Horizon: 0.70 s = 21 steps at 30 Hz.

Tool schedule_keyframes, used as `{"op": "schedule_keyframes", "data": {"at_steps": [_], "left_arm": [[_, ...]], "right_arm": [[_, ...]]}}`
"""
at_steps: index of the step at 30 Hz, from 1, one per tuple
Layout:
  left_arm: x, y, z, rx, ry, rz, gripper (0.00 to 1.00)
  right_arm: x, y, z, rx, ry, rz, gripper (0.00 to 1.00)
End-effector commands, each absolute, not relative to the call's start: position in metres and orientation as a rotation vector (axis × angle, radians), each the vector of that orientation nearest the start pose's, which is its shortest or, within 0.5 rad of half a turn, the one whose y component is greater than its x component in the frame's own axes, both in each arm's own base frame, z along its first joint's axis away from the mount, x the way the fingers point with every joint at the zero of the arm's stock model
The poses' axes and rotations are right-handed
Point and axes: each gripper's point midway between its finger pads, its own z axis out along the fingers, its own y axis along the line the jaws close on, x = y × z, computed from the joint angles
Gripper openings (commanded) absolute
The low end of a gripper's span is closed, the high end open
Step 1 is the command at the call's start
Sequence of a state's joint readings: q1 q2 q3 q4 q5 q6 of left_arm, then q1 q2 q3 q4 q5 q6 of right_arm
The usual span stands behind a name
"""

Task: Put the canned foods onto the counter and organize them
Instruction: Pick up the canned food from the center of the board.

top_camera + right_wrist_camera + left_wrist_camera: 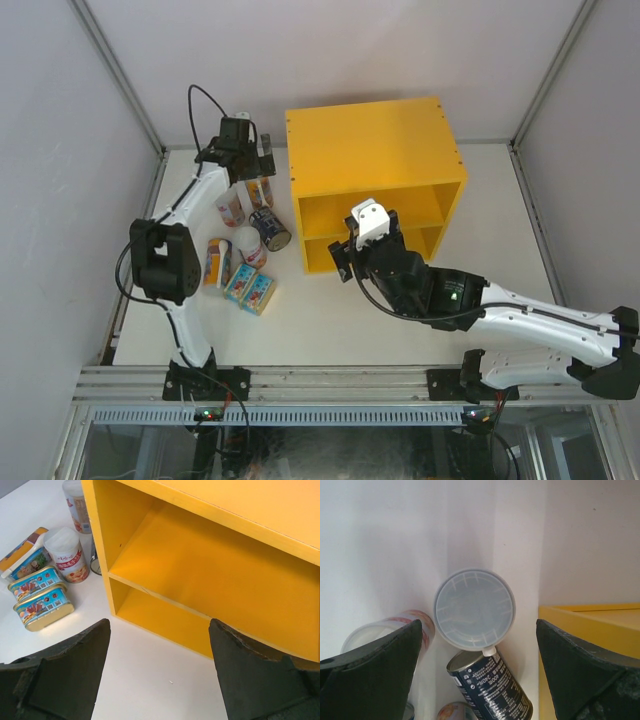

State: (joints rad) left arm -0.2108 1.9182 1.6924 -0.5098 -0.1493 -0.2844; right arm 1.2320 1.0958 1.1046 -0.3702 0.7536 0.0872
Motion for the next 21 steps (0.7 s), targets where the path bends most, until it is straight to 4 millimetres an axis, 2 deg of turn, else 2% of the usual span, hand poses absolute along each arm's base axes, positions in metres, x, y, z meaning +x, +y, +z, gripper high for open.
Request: {"op": "schedule_keyframes", "data": {"at_steps": [1,8,21], "left_arm": [[0.535,-0.090,0.194,-0.160,2.199,-0.063,0.99],[0.541,-0.092,0.183,-0.151,2.218,-0.059,0.96],[0.534,-0.089,0.157,-0.168,2.250,-0.047,0.89]], "right_arm": [[0.222,0.259,0.309,-0.534,1.733,0.216,0.79],[0.232,0.255,0.310,-0.512,1.738,0.227,0.79],[0.242,0.251,0.301,-0.490,1.765,0.241,0.79]]}}
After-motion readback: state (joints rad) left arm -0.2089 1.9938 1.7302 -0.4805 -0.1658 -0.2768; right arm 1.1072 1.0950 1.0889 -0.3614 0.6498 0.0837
